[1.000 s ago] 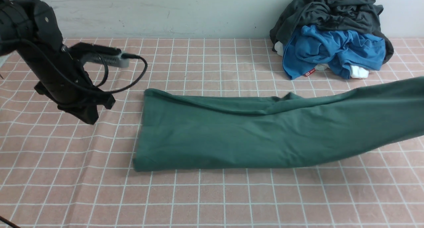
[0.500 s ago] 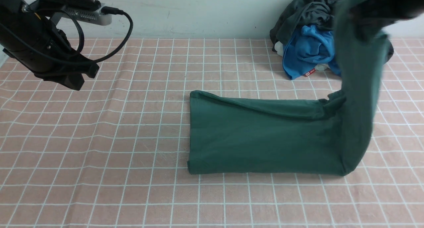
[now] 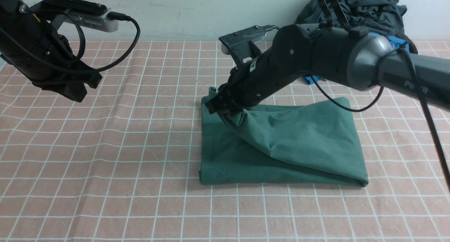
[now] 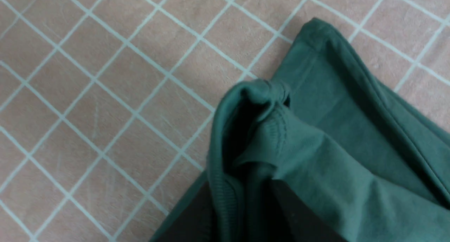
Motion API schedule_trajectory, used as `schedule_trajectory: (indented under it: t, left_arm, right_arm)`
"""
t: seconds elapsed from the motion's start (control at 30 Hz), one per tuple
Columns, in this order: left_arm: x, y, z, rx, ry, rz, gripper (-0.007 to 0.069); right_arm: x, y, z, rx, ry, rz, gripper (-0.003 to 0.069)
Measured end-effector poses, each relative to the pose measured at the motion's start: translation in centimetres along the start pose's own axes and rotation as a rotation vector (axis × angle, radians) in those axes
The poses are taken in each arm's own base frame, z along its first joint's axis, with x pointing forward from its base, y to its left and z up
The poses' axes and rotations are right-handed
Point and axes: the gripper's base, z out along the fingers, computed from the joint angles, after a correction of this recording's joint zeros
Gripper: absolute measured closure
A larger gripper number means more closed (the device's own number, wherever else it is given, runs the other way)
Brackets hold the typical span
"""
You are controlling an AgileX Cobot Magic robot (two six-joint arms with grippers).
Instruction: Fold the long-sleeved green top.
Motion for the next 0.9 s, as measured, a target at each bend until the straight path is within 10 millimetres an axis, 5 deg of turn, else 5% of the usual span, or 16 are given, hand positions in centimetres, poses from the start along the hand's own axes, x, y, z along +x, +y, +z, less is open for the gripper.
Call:
schedule_trajectory:
  t: [0.2, 0.4, 0.6, 0.77, 0.9]
  left_arm:
    - [0.8, -0.8, -3.1, 0.007, -0.053, 0.001, 0.0629]
    - [3.3, -2.6, -8.6, 0.022, -0.159, 0.004, 0.0629]
    - [9.8, -5.0, -12.0, -0.018, -0.300, 0.004, 0.0629]
    - [16.2, -6.8, -11.3, -0.044, -0.396, -0.036, 0.0629]
    - [21.1, -8.0, -10.3, -0.080, -0.509, -0.044, 0.0627]
  right_arm:
    - [-3.8, 1.3, -4.9, -0.051, 0.017, -0.056, 0.0190]
    - [-5.6, 2.4, -10.8, -0.051, 0.023, -0.169, 0.0138]
    - [-3.4, 3.0, -16.1, -0.034, 0.033, -0.184, 0.0221]
    - [0.9, 3.5, -19.5, -0.035, 0.083, -0.192, 0.0358]
    - [4.7, 3.9, -23.3, -0.011, -0.044, -0.179, 0.0505]
